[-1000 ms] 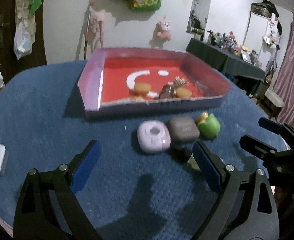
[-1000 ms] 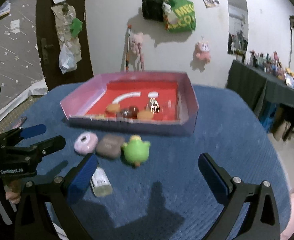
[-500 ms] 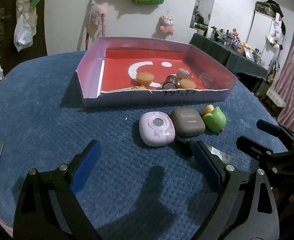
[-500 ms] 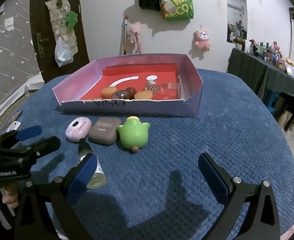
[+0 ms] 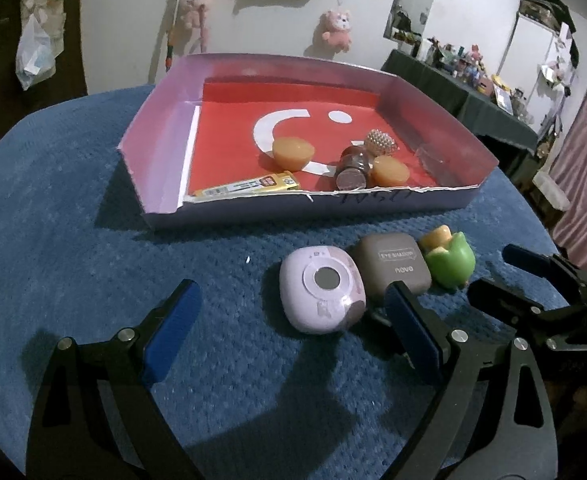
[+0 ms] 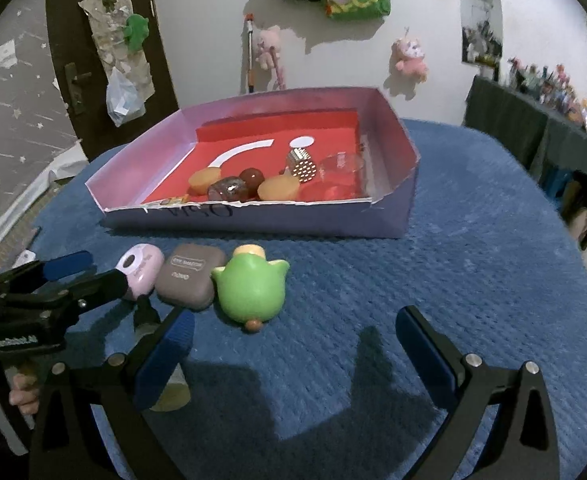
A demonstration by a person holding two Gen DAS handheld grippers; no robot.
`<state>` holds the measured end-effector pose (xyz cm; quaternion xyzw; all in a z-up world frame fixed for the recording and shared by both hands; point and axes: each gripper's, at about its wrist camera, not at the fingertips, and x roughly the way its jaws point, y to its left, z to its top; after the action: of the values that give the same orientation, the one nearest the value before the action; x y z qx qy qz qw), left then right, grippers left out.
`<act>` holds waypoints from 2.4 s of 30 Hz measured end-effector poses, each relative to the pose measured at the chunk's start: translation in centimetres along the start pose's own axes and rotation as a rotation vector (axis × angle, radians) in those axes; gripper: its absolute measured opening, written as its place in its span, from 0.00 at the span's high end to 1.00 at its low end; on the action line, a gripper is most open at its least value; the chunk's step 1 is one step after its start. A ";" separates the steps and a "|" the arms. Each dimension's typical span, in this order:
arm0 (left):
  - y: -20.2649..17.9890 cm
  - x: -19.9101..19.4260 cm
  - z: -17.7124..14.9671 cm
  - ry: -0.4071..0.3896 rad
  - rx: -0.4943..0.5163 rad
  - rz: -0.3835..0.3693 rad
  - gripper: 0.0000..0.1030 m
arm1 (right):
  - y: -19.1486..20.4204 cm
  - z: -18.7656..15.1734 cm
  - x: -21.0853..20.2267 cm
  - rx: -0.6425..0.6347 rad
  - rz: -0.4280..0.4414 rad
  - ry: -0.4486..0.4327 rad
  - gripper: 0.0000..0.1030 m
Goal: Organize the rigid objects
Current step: 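Withdraw both tools from the box toward the pink compact and green duck toy, then grasp the pink round compact with the left tool while the right tool grasps the green duck toy, then carry the compact into the pink box with the left tool while the right tool carries the duck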
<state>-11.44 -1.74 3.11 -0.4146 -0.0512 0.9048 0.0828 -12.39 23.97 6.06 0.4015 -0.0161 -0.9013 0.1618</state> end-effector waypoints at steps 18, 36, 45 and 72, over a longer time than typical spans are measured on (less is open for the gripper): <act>0.0 2.8 1.1 0.078 0.044 0.025 0.13 | 0.9 1.9 3.2 -0.072 0.006 0.072 0.20; -1.0 0.2 1.8 0.015 0.079 -0.053 0.51 | 1.1 2.2 1.2 -0.068 0.101 0.017 0.53; -1.1 -1.2 2.1 -0.020 0.088 -0.051 0.51 | 1.7 2.9 -0.1 -0.079 0.121 -0.015 0.53; 1.0 6.7 15.6 0.226 0.233 0.047 0.51 | 4.2 17.7 10.4 -0.182 0.153 0.228 0.53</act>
<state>-27.67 -1.78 8.09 -0.5026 0.0734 0.8538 0.1144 -30.63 15.04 11.26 0.4825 0.0537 -0.8327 0.2663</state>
